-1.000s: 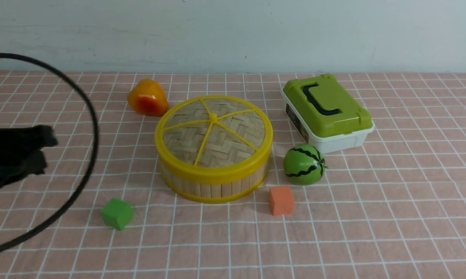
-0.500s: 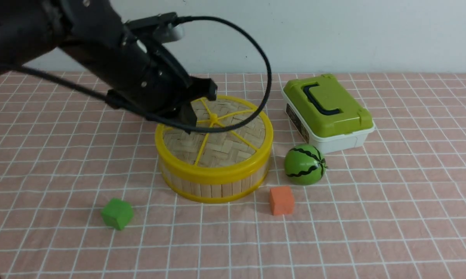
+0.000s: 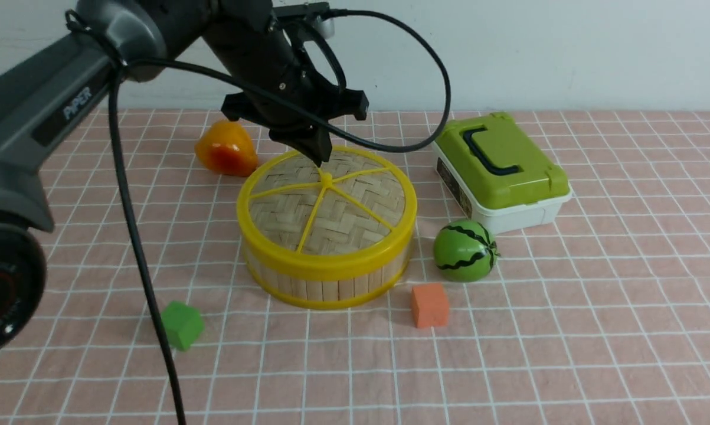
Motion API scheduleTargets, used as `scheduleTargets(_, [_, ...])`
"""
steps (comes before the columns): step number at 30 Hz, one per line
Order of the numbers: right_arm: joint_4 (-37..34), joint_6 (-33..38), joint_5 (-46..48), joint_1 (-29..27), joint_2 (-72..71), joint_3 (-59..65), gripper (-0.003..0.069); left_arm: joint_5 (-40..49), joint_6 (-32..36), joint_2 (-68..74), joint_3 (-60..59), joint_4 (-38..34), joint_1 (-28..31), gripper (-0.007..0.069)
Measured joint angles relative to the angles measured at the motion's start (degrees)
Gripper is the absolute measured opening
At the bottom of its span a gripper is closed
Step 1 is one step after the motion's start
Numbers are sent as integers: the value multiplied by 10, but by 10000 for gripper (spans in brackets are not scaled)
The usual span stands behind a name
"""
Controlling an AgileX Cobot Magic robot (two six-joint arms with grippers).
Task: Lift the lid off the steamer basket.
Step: Use the left arm to lift the lid of the steamer
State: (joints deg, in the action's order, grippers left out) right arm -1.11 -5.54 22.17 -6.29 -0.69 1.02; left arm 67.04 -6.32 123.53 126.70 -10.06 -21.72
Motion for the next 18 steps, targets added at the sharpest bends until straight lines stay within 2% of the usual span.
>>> scheduleTargets(3, [0, 0, 0, 0, 0, 0, 241, -8, 14, 12, 3, 0, -2, 173])
scheduleTargets(4, [0, 0, 0, 0, 0, 0, 241, -21, 32, 20, 3, 3, -4, 281])
scheduleTargets(6, [0, 0, 0, 0, 0, 0, 241, -40, 47, 26, 4, 7, -7, 364])
scheduleTargets(9, [0, 0, 0, 0, 0, 0, 241, -68, 78, 39, 6, 26, -16, 430])
scheduleTargets(13, [0, 0, 0, 0, 0, 0, 241, -78, 87, 52, 6, 60, -24, 423])
scheduleTargets(18, [0, 0, 0, 0, 0, 0, 241, -74, 73, 59, 6, 101, -24, 353])
